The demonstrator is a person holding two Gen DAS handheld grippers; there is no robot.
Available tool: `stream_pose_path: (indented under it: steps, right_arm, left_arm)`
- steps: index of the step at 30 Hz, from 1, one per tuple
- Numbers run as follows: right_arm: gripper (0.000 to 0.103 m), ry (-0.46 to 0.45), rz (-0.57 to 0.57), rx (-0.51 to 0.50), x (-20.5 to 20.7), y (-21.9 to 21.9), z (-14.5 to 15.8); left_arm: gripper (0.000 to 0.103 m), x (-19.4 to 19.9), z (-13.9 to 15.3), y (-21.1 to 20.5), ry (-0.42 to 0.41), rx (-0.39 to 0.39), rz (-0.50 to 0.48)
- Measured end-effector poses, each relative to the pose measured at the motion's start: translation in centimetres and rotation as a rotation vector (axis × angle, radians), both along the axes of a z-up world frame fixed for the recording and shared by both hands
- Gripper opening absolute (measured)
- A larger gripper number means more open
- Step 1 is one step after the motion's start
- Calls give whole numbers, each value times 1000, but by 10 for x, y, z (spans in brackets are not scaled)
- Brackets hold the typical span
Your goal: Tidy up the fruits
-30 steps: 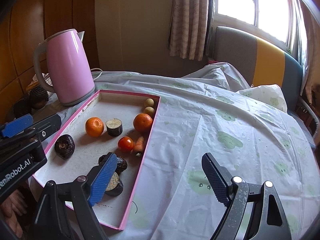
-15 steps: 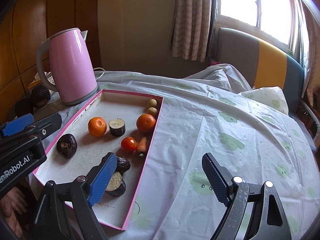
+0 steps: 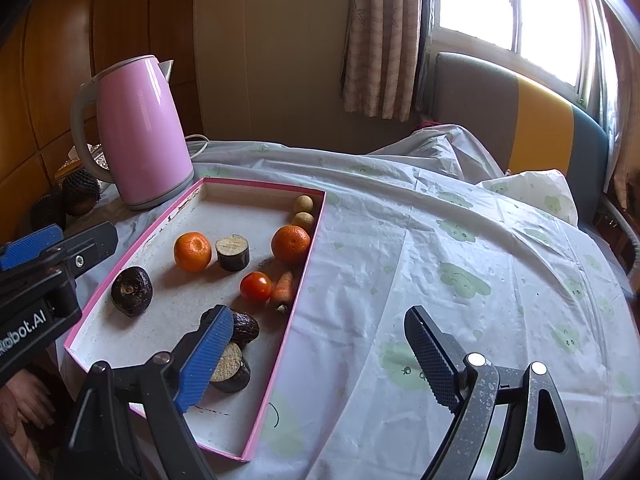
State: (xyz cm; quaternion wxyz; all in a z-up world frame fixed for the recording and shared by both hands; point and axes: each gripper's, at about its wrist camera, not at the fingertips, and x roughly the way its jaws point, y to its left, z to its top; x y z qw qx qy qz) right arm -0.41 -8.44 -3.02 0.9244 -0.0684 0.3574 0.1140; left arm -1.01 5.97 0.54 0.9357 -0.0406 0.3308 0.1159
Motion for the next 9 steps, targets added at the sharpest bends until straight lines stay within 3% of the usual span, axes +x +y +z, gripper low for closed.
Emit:
stream_pose_path:
  steps: [2,9]
  right_arm:
    - [88,4,2,2,0,0,-1]
    - [88,17,-14,4,2,-6,-6]
  left_arm:
    - [52,1,0,-2,-5,19,-10]
    - [49,4,-2,-1,5,-4,-33]
